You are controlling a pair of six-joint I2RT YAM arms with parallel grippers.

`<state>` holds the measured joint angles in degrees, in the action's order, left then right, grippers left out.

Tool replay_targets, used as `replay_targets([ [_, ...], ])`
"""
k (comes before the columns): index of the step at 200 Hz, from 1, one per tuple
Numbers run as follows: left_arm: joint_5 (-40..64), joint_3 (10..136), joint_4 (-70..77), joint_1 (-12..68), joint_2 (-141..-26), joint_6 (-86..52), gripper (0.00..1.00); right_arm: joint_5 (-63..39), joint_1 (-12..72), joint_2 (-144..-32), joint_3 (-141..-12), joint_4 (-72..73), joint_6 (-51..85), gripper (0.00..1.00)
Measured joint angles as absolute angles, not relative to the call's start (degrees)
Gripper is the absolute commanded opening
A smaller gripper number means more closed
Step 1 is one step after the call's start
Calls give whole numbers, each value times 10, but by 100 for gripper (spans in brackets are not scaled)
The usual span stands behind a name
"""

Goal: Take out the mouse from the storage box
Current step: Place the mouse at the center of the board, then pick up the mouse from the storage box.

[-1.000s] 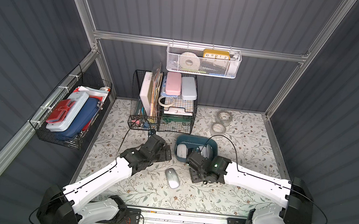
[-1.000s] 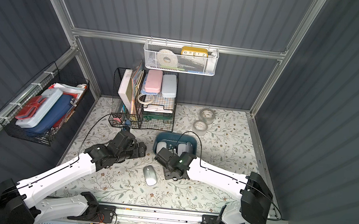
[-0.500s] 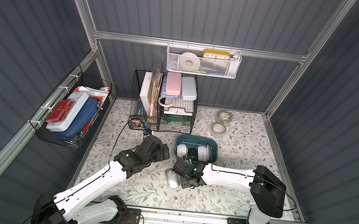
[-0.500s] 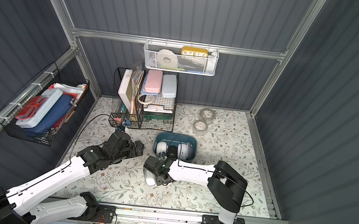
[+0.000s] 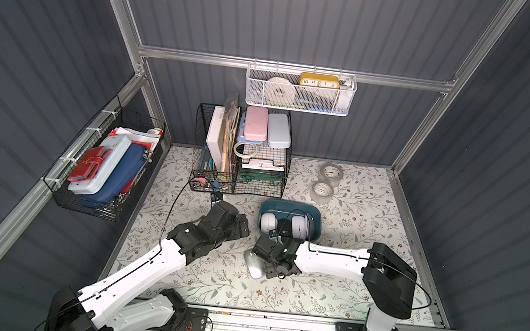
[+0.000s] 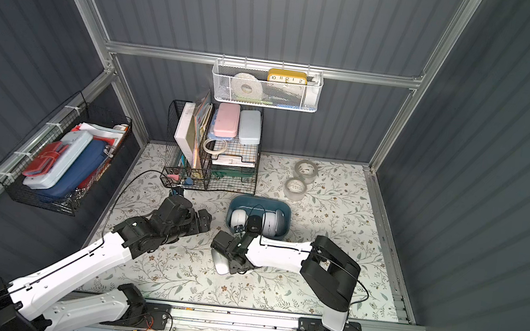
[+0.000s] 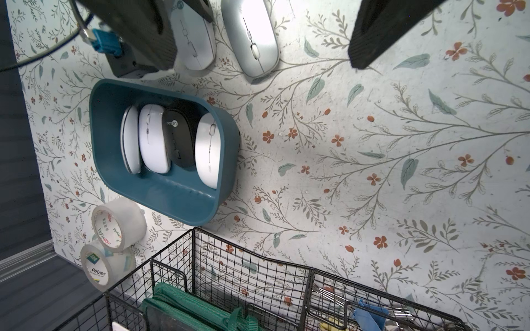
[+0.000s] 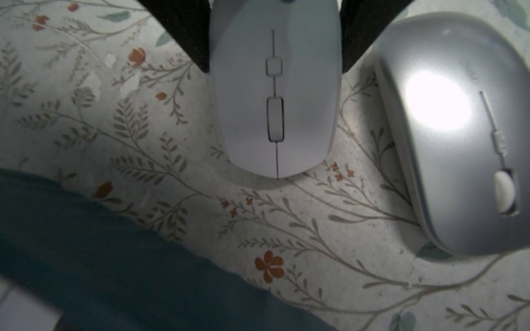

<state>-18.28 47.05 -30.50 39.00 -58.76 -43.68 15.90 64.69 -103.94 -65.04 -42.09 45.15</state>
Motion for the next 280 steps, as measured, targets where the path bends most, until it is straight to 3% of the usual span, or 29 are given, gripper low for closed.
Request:
replay_targets([
  [64,-183,467,-309,390,-588,-437,99,178,649,-1003,-650,-432,453,75],
  [122,-159,496,-312,391,-613,-415,99,333,639,-802,-641,-516,464,81],
  [173,-114,649,-300,453,-761,-370,99,422,584,-608,-562,-552,488,85],
  [224,-46,790,-293,488,-963,-350,95,445,572,-502,-503,-550,504,90],
  [280,28,906,-285,491,-1125,-344,77,446,566,-449,-460,-548,515,90],
])
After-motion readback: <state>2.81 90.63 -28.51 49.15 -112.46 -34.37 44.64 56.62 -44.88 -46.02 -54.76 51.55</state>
